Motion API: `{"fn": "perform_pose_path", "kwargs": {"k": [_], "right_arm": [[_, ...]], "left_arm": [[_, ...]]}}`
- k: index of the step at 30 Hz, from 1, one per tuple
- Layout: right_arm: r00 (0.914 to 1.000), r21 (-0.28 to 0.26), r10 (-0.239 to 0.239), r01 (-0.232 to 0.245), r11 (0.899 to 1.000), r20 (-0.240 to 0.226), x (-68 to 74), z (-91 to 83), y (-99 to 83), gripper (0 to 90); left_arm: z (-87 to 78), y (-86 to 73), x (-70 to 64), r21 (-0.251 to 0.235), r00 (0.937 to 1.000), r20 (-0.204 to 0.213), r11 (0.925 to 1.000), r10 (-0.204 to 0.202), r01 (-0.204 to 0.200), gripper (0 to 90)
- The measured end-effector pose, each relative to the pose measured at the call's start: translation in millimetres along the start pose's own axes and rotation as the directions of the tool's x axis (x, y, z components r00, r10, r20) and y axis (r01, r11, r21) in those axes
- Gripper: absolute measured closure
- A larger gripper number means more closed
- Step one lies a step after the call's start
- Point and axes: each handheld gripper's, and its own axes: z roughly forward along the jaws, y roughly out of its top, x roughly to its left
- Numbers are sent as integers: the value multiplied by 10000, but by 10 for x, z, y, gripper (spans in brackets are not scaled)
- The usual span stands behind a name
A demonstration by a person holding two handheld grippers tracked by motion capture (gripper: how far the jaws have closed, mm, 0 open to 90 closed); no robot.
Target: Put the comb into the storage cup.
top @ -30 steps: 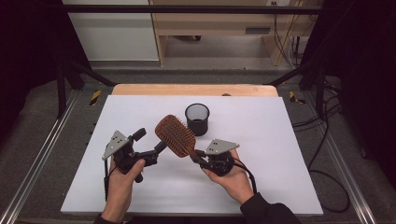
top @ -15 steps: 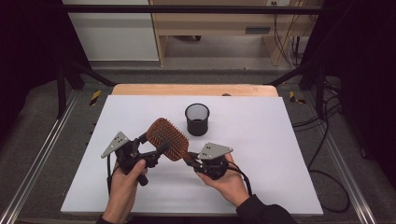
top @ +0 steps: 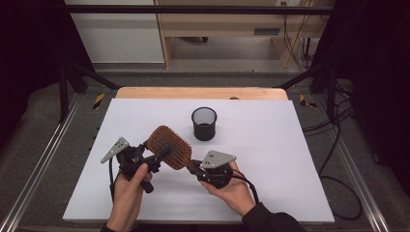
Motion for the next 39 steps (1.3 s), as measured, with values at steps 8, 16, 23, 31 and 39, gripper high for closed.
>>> {"fn": "perform_pose_path", "kwargs": {"k": [8, 16, 23, 31, 39], "right_arm": [[10000, -19, -1, 1, 10000, 19, 3, -3, -10, 729], [10000, -72, 25, -25, 10000, -6, 22, 8, -3, 729], [10000, -44, -51, 51, 10000, 9, 63, 34, -5, 728], [10000, -25, -7, 7, 10000, 28, 82, 51, -9, 728], [10000, -60, 43, -43, 10000, 17, 104, 53, 5, 729]], "left_arm": [[-21, -4, 40, 39, 9988, 22, 9988, -496, 496, 242], [-7, -36, 61, 35, 9942, 298, 9946, -1036, 1036, 307], [-17, -33, 57, -52, 9938, 276, 9941, -1081, 1083, 362], [-15, -55, 36, -79, 9942, 76, 9942, -1069, 1070, 389], [-48, -49, 49, -288, 9901, 294, 9900, -1373, 1381, 460]]}}
